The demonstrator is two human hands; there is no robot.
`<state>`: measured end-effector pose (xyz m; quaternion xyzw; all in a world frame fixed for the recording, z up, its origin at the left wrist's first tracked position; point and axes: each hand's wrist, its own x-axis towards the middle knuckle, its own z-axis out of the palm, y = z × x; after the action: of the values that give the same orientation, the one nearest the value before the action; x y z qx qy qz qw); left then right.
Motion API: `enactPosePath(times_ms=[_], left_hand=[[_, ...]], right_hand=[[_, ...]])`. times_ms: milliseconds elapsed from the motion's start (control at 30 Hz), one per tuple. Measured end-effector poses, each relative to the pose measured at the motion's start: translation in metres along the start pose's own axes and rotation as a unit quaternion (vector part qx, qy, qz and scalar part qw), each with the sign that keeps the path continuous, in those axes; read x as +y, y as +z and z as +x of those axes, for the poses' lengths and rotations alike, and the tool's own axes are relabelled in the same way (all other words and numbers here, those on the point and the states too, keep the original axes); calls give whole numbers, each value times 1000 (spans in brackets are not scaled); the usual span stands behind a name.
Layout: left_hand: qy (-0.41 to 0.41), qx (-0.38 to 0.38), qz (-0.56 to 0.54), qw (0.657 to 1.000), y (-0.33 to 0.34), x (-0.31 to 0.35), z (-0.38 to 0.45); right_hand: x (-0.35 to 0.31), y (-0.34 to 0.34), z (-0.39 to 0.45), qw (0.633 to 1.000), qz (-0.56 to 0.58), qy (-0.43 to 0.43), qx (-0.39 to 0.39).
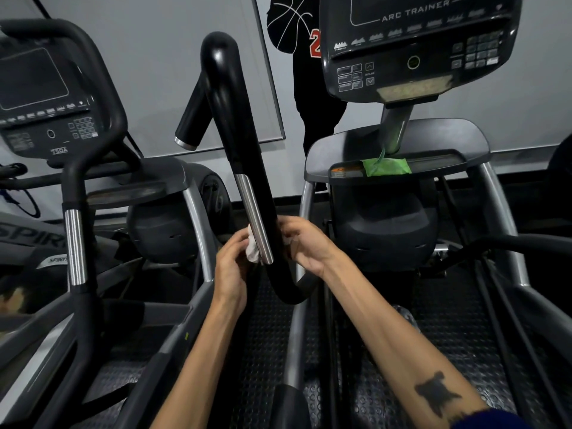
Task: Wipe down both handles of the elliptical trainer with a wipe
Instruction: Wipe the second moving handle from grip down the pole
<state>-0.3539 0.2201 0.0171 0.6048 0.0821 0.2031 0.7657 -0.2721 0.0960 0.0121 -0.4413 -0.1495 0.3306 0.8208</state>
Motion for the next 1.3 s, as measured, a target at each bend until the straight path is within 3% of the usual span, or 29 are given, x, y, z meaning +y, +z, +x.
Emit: enactPosePath(times_ms=[133,300,400,600,833,967,1100,1200,1300], left_hand=[[-15,-24,-3,1000,-3,-5,-6],[-17,-57,-20,998,-8,-2,-2],[7,-46,-26,999,-2,-5,2],[-35,-3,38,999,-4,-23,-13],[141,99,57,983,16,1,-25],[225,162,194,941,17,-35,-58],[340,165,289,880,20,-25,-50],[344,179,311,868,29,-18,-42],[263,211,293,895,29,-34,-54]], right_hand=[[-3,-4,-6,997,-56,-47,20],[0,-7,-10,984,-94,-92,120],[5,-4,-13,979,-86,-98,158],[7,-2,-22,970,-88,-107,202],[8,10,-25,959,-109,-135,222],[10,17,-26,960,-99,-137,224],[11,21,-27,961,-91,-129,226],[11,22,-31,961,-88,-131,228],[11,22,-34,960,-85,-136,231]])
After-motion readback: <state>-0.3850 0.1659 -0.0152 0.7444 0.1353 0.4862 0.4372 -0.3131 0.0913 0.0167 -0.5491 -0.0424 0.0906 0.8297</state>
